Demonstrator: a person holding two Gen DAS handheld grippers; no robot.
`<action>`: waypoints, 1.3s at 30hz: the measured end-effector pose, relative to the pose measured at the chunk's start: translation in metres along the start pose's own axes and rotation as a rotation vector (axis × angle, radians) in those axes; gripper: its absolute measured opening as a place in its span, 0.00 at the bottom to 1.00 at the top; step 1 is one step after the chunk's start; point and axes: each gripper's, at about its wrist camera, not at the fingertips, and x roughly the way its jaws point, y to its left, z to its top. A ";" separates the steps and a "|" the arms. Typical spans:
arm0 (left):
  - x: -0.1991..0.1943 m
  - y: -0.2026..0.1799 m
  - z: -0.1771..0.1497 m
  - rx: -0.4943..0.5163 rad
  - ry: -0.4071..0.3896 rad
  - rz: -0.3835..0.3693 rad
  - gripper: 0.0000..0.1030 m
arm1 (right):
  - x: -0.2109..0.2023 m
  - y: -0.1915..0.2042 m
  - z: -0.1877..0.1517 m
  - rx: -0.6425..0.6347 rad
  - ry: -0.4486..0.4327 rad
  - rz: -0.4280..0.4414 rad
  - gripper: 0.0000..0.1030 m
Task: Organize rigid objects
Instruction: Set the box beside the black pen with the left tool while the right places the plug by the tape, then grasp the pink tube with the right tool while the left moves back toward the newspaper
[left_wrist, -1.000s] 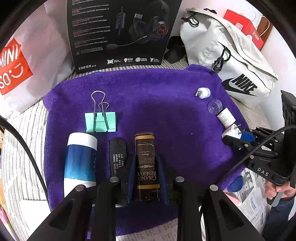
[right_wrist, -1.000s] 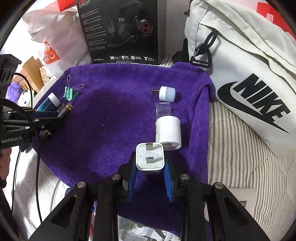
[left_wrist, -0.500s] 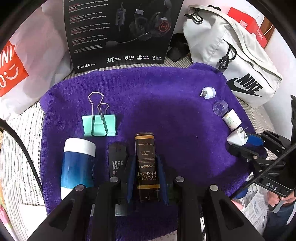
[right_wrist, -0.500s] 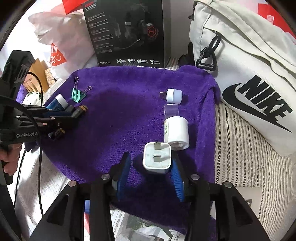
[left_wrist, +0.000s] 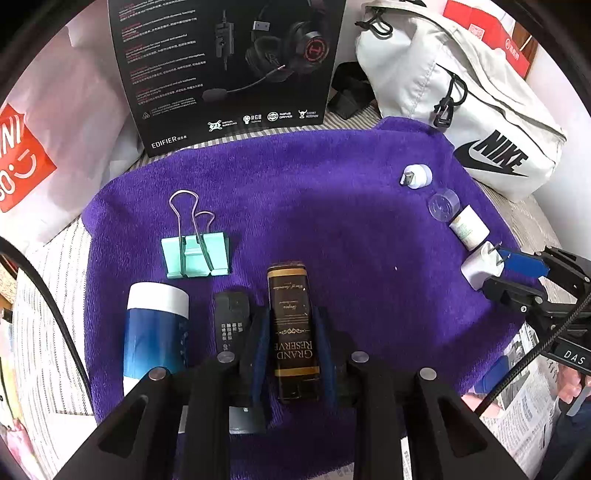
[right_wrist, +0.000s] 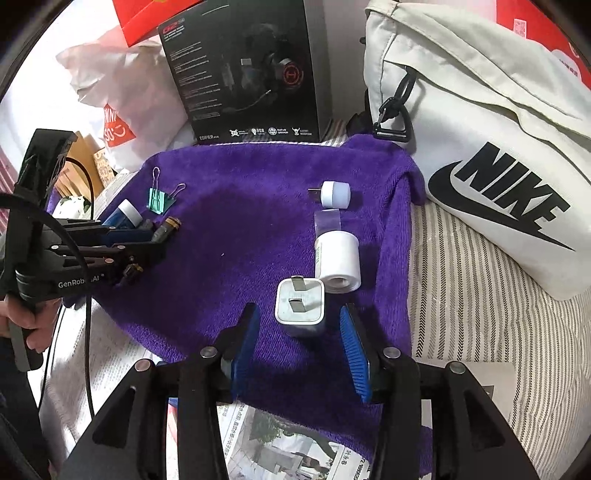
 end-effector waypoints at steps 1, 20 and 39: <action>0.000 -0.001 0.000 0.003 0.001 0.000 0.26 | 0.000 0.000 0.000 0.000 0.001 0.001 0.44; -0.024 -0.007 -0.015 -0.045 -0.011 -0.017 0.40 | -0.040 0.012 -0.022 -0.016 -0.021 -0.005 0.44; -0.088 -0.009 -0.058 -0.063 -0.111 -0.015 0.40 | -0.054 0.057 -0.065 -0.089 0.015 0.072 0.44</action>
